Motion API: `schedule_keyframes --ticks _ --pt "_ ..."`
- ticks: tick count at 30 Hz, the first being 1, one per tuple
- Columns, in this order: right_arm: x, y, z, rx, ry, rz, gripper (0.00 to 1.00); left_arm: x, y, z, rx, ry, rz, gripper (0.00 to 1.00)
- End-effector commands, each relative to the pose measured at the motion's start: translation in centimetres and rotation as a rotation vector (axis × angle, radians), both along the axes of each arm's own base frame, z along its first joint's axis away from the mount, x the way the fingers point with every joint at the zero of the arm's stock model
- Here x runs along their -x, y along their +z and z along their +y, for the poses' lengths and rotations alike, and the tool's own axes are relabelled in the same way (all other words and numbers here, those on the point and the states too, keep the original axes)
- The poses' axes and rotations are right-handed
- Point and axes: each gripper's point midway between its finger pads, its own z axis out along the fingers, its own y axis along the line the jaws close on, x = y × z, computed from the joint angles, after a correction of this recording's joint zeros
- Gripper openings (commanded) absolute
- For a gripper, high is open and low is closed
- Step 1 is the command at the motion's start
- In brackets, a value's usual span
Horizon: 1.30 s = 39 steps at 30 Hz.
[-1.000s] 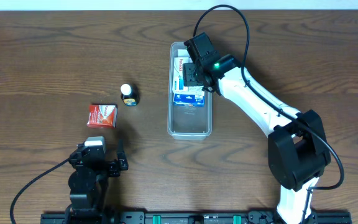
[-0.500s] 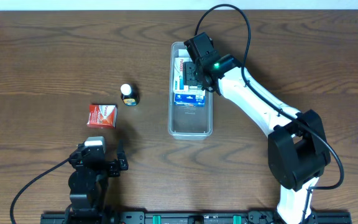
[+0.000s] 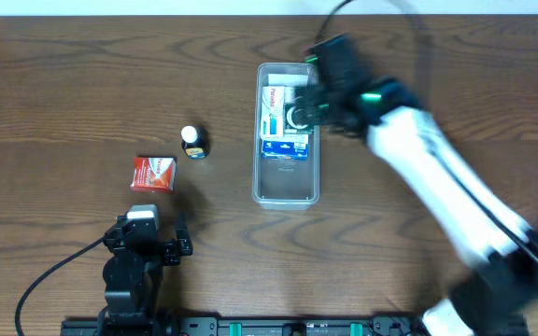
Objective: Pack container
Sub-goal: 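Withdraw the right gripper to the right side, then reach the left gripper to the red Panadol box and grasp it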
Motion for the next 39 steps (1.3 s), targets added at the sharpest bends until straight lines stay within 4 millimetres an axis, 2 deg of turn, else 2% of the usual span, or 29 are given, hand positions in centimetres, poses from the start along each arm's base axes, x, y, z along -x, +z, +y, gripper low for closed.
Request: schedule_keyframes --ticks 1,6,8,12,16,23,25,28,31,34,39 --pt "1.9 7.1 -5.1 -0.036 -0.081 -0.116 0.79 0.2 -1.0 0.1 0.000 0.006 0.030 0.98" --pt "6.8 10.0 -11.1 0.007 -0.194 -0.112 0.90 0.2 -1.0 0.1 0.000 0.006 0.030 0.98" --pt "8.5 10.7 -13.2 0.051 -0.245 -0.120 0.99 0.2 -1.0 0.1 0.000 0.006 0.030 0.98" --pt "10.6 11.7 -15.5 0.114 -0.304 -0.146 0.99 0.1 -0.8 0.1 0.000 0.006 0.022 0.98" --pt "11.6 11.9 -16.0 0.127 -0.312 -0.145 0.99 0.2 -0.9 0.1 0.000 0.006 0.027 0.98" --pt "10.7 11.3 -16.1 0.165 -0.291 -0.165 0.99 0.0 -0.3 0.1 0.001 0.006 0.006 0.98" --pt "10.6 10.9 -16.1 0.167 -0.290 -0.159 0.99 0.0 0.5 0.1 0.001 0.007 -0.014 0.98" --pt "10.7 10.2 -16.1 0.175 -0.287 -0.138 0.99 0.1 3.7 0.4 0.002 0.021 -0.083 0.98" --pt "10.8 10.1 -16.1 0.177 -0.286 -0.133 0.99 0.5 6.6 1.9 0.023 0.123 -0.122 0.98" --pt "10.8 10.1 -16.1 0.177 -0.286 -0.133 0.99 0.3 7.5 2.6 0.043 0.181 -0.078 0.98" --pt "10.8 10.1 -16.1 0.177 -0.287 -0.133 0.99 -1.6 7.5 2.8 0.046 0.211 0.095 0.98"
